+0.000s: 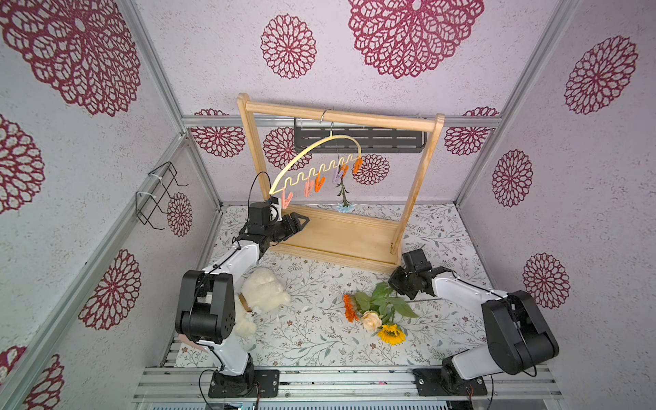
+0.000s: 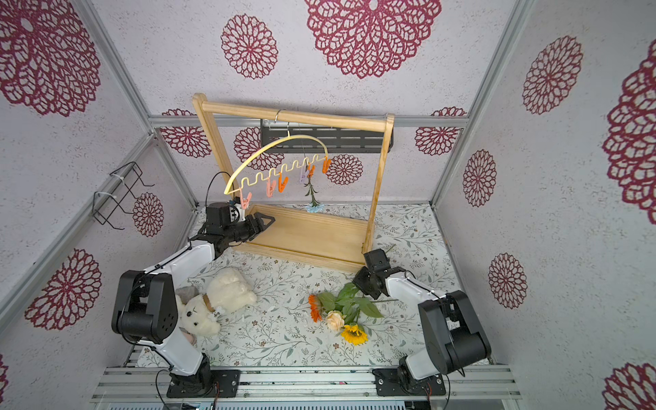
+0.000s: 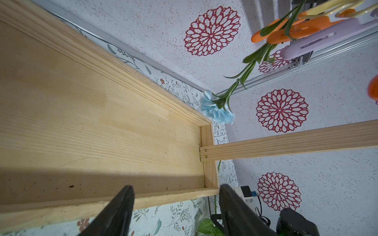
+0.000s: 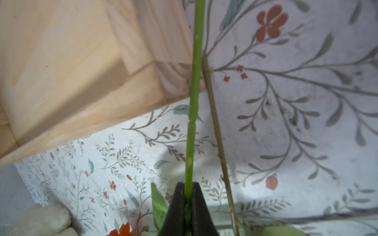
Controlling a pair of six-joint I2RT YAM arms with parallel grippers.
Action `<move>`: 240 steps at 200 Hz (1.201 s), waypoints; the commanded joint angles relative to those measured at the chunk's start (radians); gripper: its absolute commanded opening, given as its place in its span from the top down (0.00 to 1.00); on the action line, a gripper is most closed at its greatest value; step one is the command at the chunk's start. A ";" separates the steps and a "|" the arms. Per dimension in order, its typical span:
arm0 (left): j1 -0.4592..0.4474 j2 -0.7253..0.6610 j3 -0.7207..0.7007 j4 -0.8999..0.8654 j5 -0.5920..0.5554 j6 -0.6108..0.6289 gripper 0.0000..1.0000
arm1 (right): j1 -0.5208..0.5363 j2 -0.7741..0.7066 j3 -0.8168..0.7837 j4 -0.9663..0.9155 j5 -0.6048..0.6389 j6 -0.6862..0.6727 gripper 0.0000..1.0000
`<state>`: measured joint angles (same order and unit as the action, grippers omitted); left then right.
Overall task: Dry the flowers on a clothes hanger
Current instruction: Pick up the flower at the center of the board.
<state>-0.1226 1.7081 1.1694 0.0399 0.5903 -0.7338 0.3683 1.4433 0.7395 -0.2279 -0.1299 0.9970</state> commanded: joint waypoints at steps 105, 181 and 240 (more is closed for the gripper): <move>0.052 -0.299 -0.240 -0.019 -0.046 0.023 0.29 | 0.077 -0.445 -0.110 0.297 0.140 -0.169 1.00; 0.155 -0.466 -0.362 0.015 -0.005 -0.010 0.25 | 0.199 -0.659 -0.264 0.743 0.088 -0.704 1.00; 0.131 -0.675 -0.451 0.124 0.078 0.117 0.25 | 0.209 -0.610 -0.209 0.765 -0.233 -1.020 1.00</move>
<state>0.0296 1.1076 0.7715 0.0731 0.6174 -0.7017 0.5678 0.8116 0.4770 0.4702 -0.2005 0.1684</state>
